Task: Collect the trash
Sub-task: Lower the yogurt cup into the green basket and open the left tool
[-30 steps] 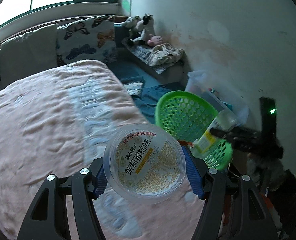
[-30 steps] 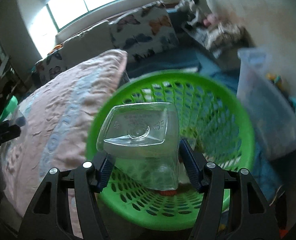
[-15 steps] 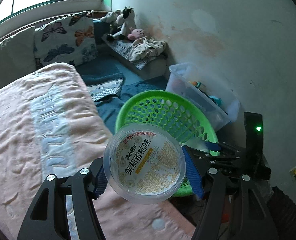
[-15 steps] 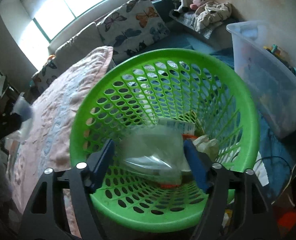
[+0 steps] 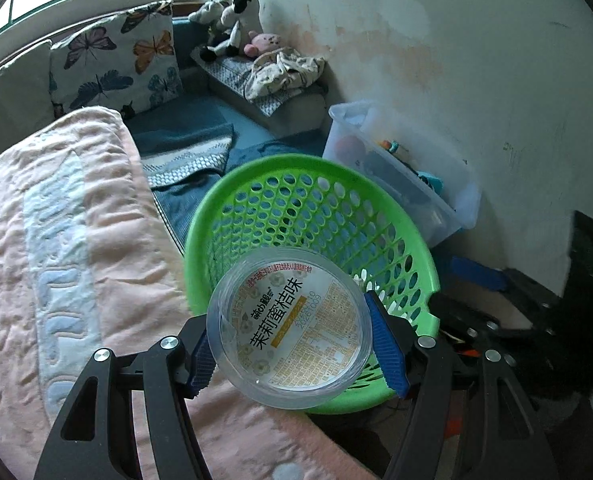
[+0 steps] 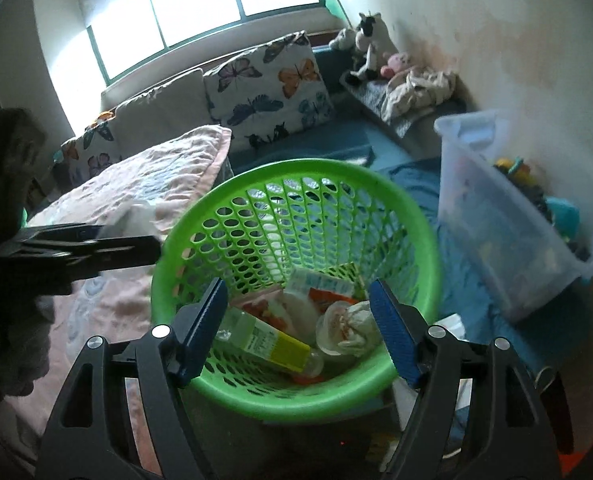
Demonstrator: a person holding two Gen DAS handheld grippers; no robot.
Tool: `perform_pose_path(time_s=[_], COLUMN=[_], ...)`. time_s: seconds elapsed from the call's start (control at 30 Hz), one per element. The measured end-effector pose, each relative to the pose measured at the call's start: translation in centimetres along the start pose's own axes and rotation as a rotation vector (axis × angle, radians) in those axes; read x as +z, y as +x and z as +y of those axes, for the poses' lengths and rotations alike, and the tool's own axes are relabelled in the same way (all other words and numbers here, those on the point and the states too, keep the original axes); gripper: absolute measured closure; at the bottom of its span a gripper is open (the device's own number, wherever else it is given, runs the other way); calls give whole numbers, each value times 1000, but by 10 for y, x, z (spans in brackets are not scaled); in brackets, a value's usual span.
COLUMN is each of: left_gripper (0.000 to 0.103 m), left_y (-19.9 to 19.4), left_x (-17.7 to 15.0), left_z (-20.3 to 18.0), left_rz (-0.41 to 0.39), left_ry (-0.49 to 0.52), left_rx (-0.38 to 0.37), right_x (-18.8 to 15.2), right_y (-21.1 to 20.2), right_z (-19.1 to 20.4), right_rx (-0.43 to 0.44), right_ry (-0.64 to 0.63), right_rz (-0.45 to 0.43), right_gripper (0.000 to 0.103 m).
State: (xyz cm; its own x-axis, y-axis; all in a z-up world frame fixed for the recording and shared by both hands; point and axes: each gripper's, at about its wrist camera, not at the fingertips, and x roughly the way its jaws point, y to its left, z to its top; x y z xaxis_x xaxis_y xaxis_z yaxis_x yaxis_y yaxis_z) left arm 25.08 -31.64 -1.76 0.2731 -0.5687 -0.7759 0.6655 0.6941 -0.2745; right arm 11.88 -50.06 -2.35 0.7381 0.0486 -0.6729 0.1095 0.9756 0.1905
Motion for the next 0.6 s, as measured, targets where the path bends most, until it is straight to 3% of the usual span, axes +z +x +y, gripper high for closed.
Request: perform_pose_path(time_s=[0.37, 0.5, 0.6], left_gripper=[39, 26, 26], left_y=[39, 42, 36], left_x=[5, 5, 4], left_z=[-7, -5, -4], left_rz=[52, 50, 42], left_ry=[1, -25, -28], left_rx=[8, -1, -10], right_x=[-21, -28, -34], right_y=[-22, -25, -28], right_z=[1, 1, 3], right_rx=[-6, -8, -7], right_ry=[29, 52, 67], right_rz=[-50, -54, -57], right_gripper=[30, 30, 30])
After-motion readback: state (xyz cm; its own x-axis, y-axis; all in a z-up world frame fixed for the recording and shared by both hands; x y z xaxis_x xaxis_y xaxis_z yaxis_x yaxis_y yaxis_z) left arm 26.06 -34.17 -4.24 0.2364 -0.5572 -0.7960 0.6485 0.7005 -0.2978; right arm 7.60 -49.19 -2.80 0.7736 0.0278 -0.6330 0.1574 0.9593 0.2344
